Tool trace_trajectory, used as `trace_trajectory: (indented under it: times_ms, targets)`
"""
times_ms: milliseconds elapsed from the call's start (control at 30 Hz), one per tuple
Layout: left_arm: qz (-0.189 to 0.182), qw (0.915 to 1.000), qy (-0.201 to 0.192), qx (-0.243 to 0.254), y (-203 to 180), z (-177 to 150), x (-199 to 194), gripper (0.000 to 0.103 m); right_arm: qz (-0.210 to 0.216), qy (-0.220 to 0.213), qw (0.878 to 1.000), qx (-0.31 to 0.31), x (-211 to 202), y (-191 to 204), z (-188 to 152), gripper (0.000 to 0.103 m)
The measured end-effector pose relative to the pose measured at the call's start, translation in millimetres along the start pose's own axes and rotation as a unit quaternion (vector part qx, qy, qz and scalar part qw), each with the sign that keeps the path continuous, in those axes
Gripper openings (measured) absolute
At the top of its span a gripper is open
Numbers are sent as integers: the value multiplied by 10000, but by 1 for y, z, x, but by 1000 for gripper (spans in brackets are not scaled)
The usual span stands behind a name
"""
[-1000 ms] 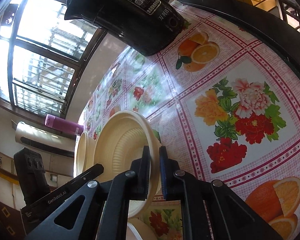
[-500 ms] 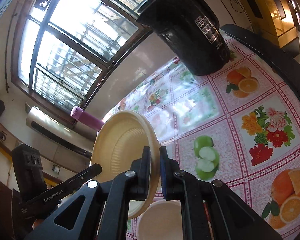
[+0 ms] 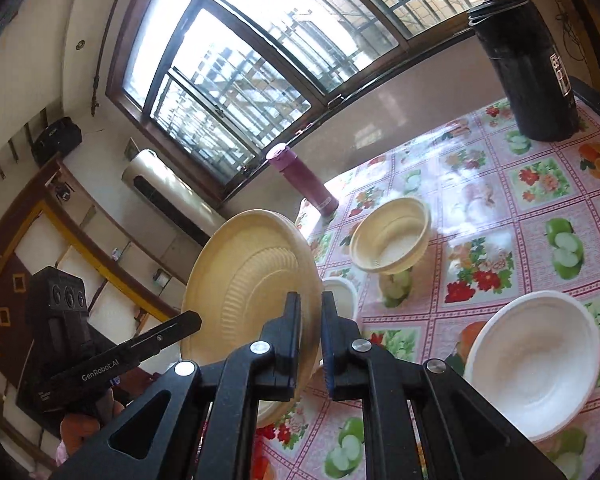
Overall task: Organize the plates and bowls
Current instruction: 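Carry the cream bowl onto the red plate stack and open both grippers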
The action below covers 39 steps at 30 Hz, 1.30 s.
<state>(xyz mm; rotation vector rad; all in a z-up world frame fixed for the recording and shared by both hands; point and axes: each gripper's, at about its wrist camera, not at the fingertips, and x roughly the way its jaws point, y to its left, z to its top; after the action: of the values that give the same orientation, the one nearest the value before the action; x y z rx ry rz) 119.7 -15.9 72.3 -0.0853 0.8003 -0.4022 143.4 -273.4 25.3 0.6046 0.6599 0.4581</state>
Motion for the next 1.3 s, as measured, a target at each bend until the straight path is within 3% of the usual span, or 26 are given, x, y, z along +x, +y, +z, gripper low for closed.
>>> trace_trajectory:
  times_ms: [233,500,833,1000,1300]
  targets:
    - [478,9982,-310,-175,58,-40,-69,10,290,620,9959,-588,34,80,-56,12]
    - [858,9944,-319,-528,116,-89,-92,10,115,1284,9842,-1210,81,138,-125,14]
    - [974,9863,185,-1317,186,-156,-64,10,-393,2165,9625,-1584,150,143,-205,15]
    - [971,9810,360,-1643,206,-179,-50,10,-635,2227,9547,-1871,166,148,-220,15]
    - [1079,9817,222,-1556,207,-180,-51,11,-742,2159,9512,-2076,173,151,-226,18]
